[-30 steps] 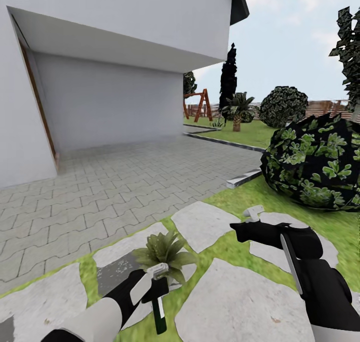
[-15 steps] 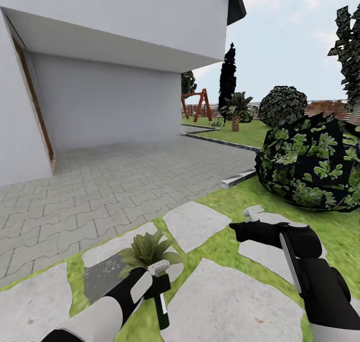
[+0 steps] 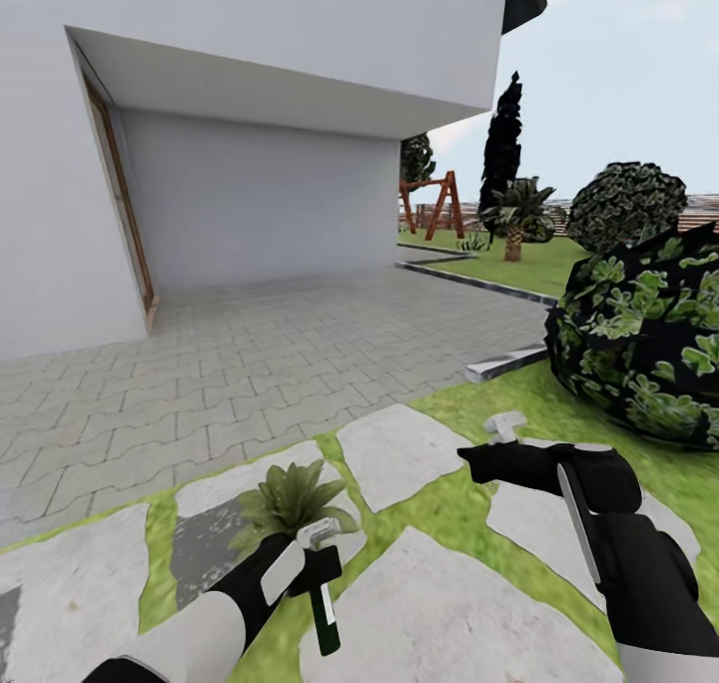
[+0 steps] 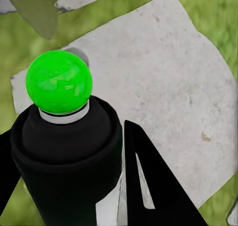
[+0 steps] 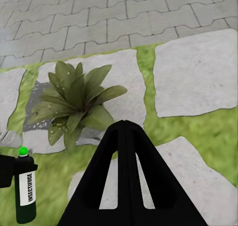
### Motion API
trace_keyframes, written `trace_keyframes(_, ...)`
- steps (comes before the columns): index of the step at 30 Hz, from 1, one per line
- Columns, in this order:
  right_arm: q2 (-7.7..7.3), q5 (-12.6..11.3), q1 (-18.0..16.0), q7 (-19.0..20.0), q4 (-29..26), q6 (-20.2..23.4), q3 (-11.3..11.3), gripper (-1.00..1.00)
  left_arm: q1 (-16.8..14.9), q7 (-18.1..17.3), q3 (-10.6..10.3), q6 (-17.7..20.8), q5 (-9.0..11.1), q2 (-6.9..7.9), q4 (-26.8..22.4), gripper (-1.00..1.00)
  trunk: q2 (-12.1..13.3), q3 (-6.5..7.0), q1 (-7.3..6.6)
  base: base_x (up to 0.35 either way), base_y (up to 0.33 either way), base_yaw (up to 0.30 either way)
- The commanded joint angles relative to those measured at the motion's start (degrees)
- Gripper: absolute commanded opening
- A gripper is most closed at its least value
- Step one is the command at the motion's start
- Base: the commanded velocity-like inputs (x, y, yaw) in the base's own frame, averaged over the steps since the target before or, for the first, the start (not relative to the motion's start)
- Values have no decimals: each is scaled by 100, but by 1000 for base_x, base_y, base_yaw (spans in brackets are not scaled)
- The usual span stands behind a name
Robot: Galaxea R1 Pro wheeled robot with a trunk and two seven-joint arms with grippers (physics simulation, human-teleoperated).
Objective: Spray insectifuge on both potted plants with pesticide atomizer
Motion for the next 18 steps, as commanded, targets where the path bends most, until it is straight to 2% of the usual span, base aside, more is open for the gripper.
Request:
trace_keyframes(1, -1, 59, -2, 60, -6, 13, -6, -100, -4, 52, -31, 11, 61, 0, -9, -100, -3, -7, 0, 190, -302, 286)
trace_keyframes(6, -21, 59, -10, 64, -6, 11, -6, -100, -9, 57, -21, -117, 128, 0, -9, -100, -3, -7, 0, 244, -233, 223)
trace_keyframes(7, -27, 59, -9, 66, -6, 9, -6, -100, -13, 71, -17, -111, 147, 2, -81, -100, -3, -7, 0, 307, -83, 72)
trace_keyframes(9, -44, 59, -10, 68, -6, 6, -6, -100, -17, 240, 11, 7, 275, 11, -529, -100, -3, -7, 0, 212, -35, 30)
trace_keyframes(12, -41, 59, -6, 68, -6, 5, -6, -100, -50, 689, 16, 126, 588, 10, -846, -100, -3, -7, 0, 76, -12, 11)
trace_keyframes(14, -45, 59, -5, 68, -6, 4, -6, -100, -119, 1218, 14, 221, 922, 8, -1151, -100, -3, -7, 0, 29, -5, 4)
trace_keyframes(15, -47, 59, -7, 68, -6, 4, -6, -100, -136, 1378, 14, 267, 1010, 8, -1233, -100, -3, -7, 0, 18, -3, 3)
trace_keyframes(18, -57, 59, -10, 69, -6, 4, -6, -100, -201, 2290, 10, 423, 1548, 9, -1546, -100, -3, -7, 0, 8, -1, 1)
